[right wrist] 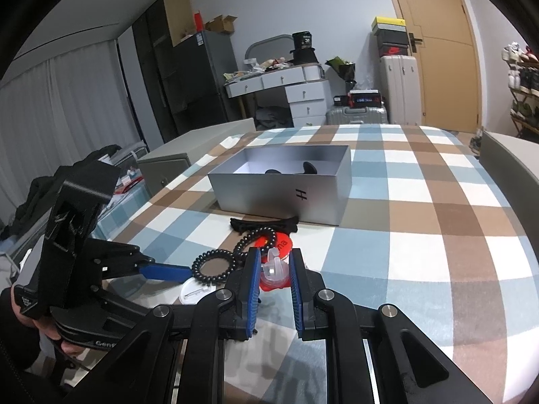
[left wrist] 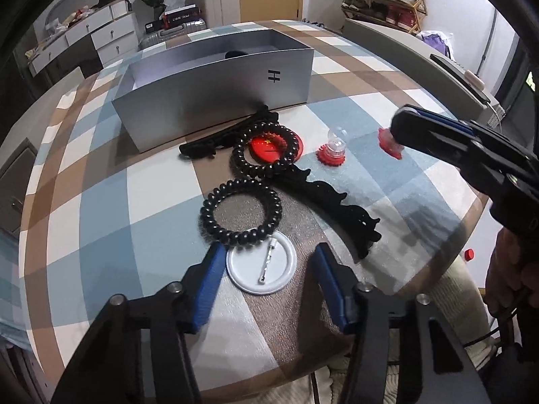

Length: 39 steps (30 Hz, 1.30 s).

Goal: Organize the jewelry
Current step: 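Grasp a clear-and-red small item with the right tool while the left grasps the white badge, then carry the badge and clear item into the silver box and open both tools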

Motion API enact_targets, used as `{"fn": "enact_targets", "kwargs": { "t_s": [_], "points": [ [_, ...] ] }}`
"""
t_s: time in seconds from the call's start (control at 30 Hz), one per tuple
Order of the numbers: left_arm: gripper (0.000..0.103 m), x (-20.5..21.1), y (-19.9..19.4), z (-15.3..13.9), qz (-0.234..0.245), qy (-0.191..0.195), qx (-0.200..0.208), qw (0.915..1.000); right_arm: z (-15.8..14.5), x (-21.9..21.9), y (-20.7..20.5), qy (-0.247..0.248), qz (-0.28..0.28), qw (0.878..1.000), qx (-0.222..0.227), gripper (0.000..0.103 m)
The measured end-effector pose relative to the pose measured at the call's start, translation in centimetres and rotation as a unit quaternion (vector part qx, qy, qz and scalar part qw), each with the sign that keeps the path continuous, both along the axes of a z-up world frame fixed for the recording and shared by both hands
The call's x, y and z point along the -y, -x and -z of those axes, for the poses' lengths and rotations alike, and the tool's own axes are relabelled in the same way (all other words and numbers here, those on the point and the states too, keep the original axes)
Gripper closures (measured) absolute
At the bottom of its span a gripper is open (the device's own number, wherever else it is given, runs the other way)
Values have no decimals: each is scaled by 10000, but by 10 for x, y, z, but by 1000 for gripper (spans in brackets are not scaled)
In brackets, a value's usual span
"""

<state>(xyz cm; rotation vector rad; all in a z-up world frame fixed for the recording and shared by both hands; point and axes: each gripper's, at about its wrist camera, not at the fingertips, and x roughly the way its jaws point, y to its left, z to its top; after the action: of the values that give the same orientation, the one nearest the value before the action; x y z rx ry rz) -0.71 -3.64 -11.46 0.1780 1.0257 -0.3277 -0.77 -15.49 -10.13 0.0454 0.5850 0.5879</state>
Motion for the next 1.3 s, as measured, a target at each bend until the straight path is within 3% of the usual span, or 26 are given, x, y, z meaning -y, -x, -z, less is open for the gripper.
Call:
{"fn": "enact_targets", "kwargs": {
  "t_s": [0.1, 0.43, 0.67, 0.97, 1.3],
  "points": [
    [66, 4, -2, -1, 45, -31, -17, 10000, 0, 0, 1, 6, -7, 10000, -2, 87],
    [66, 5, 4, -1, 34, -158, -49, 9999, -1, 0, 1, -66, -40, 10000, 4, 87],
    [66, -7, 7, -8, -93, 32, -35, 9999, -1, -3, -7, -266, -112, 9995, -146, 87],
    [66, -22, 14, -27, -300, 362, 221, 9986, -10, -17, -7, -298, -333, 9990, 23, 87],
    [66, -44, -10, -64, -666, 547, 914, 9921, -28, -28, -35, -599, -578, 9964, 133, 87]
  ]
}}
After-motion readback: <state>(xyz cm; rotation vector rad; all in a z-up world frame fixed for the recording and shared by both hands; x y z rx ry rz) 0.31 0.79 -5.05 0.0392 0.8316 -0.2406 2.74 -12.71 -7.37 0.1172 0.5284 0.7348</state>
